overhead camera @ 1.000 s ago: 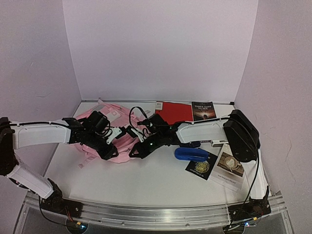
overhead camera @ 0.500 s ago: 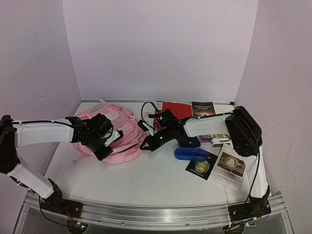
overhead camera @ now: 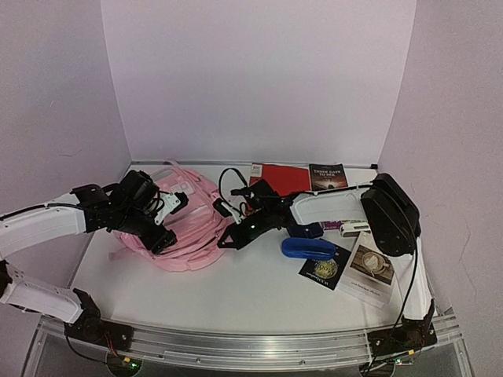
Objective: Pack the student bag
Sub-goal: Unzip the student bag at the center of the board.
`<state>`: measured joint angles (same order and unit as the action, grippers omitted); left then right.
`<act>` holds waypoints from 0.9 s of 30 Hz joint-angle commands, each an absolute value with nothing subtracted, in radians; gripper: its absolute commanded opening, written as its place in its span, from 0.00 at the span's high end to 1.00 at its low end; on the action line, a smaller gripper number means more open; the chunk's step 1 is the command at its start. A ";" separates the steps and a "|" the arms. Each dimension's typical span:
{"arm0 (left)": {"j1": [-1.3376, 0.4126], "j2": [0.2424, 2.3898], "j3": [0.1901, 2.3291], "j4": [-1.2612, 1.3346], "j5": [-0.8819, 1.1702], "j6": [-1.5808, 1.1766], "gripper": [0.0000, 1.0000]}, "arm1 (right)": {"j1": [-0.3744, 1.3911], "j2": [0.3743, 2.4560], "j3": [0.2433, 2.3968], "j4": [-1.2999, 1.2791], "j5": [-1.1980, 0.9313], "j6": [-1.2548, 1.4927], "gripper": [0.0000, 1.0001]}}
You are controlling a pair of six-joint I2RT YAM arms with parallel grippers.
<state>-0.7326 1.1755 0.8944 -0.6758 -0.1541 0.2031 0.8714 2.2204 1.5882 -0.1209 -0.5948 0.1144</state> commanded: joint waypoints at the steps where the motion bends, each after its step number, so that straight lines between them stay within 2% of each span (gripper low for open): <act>1: -0.807 1.195 0.909 -0.589 -0.059 0.191 0.26 | 0.933 2.215 1.652 -0.111 -0.655 0.169 1.00; 6: -0.856 1.292 0.896 -0.531 -0.060 0.191 0.28 | 0.948 2.201 1.660 -0.108 -0.672 0.188 1.00; 10: -0.859 1.355 0.887 -0.511 -0.103 0.188 0.36 | 0.948 2.186 1.646 -0.107 -0.669 0.185 1.00; 13: -0.859 1.364 0.872 -0.511 -0.095 0.185 0.45 | 0.947 2.170 1.618 -0.107 -0.666 0.181 1.00; 19: -0.859 1.384 0.857 -0.543 -0.100 0.175 0.73 | 0.932 2.152 1.602 -0.105 -0.685 0.190 1.00; 23: -0.859 1.433 0.875 -0.560 -0.145 0.170 0.86 | 0.927 2.150 1.612 -0.104 -0.694 0.198 1.00; 25: -0.859 1.449 0.883 -0.553 -0.160 0.166 0.88 | 0.928 2.150 1.619 -0.104 -0.705 0.206 1.00; 27: -0.859 1.452 0.883 -0.534 -0.165 0.160 0.78 | 0.928 2.150 1.622 -0.104 -0.714 0.216 1.00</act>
